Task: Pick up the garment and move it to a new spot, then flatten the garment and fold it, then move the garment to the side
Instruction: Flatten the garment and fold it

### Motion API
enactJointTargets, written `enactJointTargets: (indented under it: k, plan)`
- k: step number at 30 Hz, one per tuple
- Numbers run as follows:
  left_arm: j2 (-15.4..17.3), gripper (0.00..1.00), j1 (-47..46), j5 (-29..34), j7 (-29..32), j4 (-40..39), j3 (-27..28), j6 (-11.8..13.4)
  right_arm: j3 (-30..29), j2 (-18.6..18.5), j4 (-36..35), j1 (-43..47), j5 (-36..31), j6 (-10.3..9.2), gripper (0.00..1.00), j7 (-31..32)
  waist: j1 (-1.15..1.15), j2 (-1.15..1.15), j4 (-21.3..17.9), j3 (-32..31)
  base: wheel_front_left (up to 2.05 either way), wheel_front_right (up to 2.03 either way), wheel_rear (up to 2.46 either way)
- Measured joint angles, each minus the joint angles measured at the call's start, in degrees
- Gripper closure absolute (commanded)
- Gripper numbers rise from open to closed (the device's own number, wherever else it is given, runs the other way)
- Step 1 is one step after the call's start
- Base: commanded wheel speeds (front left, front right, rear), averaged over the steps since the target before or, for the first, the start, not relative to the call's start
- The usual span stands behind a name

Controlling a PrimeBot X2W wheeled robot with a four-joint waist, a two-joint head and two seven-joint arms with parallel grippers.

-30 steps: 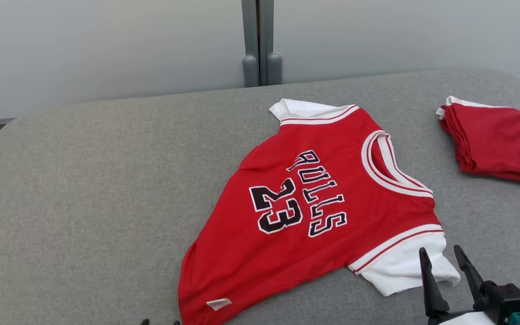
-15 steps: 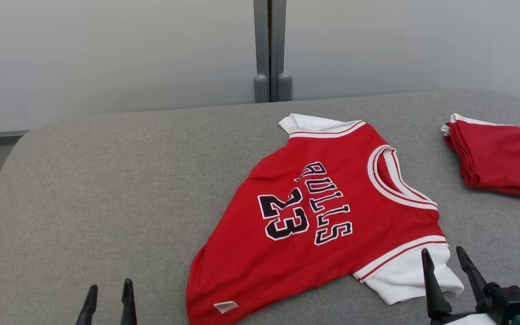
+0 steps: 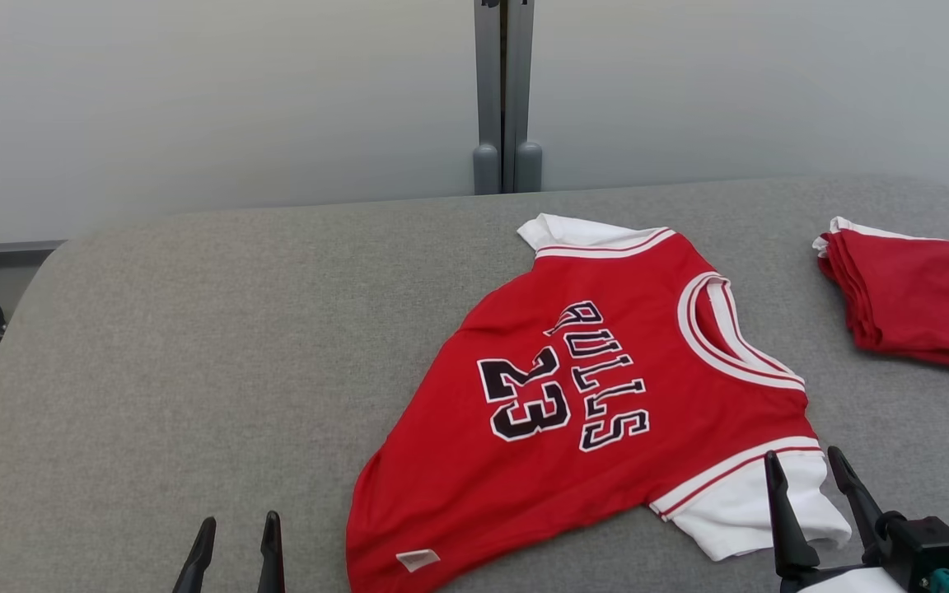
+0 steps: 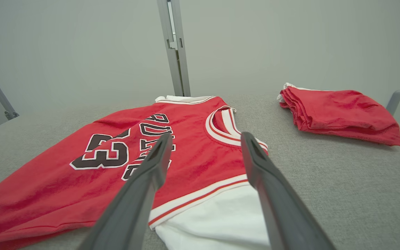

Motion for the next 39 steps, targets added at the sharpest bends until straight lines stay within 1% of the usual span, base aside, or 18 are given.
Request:
enactJointTargets:
  k: [11,14,18,19,21,23,26,28,30,33,39]
  plan:
    - [0.0,0.0,-0.39,0.0,0.0,0.81,-0.16,0.0,0.67,0.0,1.05,-0.91,1.46,0.0,0.0,0.0,0.0,0.0,-0.31,0.52,0.0,0.0,0.0]
    - [0.01,0.0,-0.38,0.33,0.0,1.25,-0.94,0.01,0.68,0.0,1.05,-1.08,1.76,0.0,0.0,0.0,0.0,0.0,-0.33,0.48,0.0,0.0,0.0]
    - [0.09,0.0,-0.29,1.46,0.0,1.27,-4.36,0.01,-1.07,-0.04,2.32,-1.6,3.42,0.0,0.0,0.0,0.0,0.0,-0.47,0.28,0.0,0.0,0.0]
    - [0.7,0.0,-0.23,1.45,0.0,1.24,-5.86,0.0,-1.31,-0.03,3.02,-1.62,3.81,0.0,0.0,0.0,0.0,0.0,-0.5,0.23,0.0,0.0,0.0]
    - [2.93,0.0,0.09,1.37,0.0,1.34,-8.93,0.0,-1.37,-0.03,5.05,-1.63,3.87,0.0,0.0,0.0,0.0,0.0,-0.51,0.16,0.0,0.0,0.0]
    - [5.79,0.0,0.49,0.41,0.82,1.68,-12.09,0.0,-0.32,-1.45,7.33,-1.53,3.42,0.01,0.0,2.9,0.0,0.0,-0.52,0.17,0.0,0.0,0.0]
    - [9.36,0.0,0.55,-0.66,4.14,1.09,-15.49,0.0,-0.66,-4.56,7.9,-1.51,3.35,0.0,0.0,9.22,0.0,0.0,-0.56,0.41,0.0,0.0,0.0]
    - [10.82,0.0,0.53,-1.88,6.34,0.26,-17.4,0.0,-1.51,-5.65,7.89,-1.47,3.54,0.0,0.0,13.23,0.0,0.0,-0.62,0.7,0.0,0.0,0.0]
    - [11.7,0.0,0.38,-3.86,8.42,-0.26,-19.71,0.0,-2.29,-6.68,7.49,-1.3,3.57,0.0,0.0,16.57,0.0,0.0,-0.71,1.11,0.0,0.0,0.0]
    - [12.91,0.0,-0.01,-5.82,10.56,-0.32,-22.48,0.0,-3.18,-7.79,7.11,-1.44,3.57,0.0,0.0,19.56,0.0,0.0,-1.02,1.73,0.0,0.0,0.0]
    - [13.96,0.0,-1.86,-7.31,11.09,0.84,-24.98,0.0,-1.45,-10.09,8.65,-2.38,4.48,0.0,0.0,23.57,0.0,0.0,-1.81,2.85,0.0,0.0,0.0]
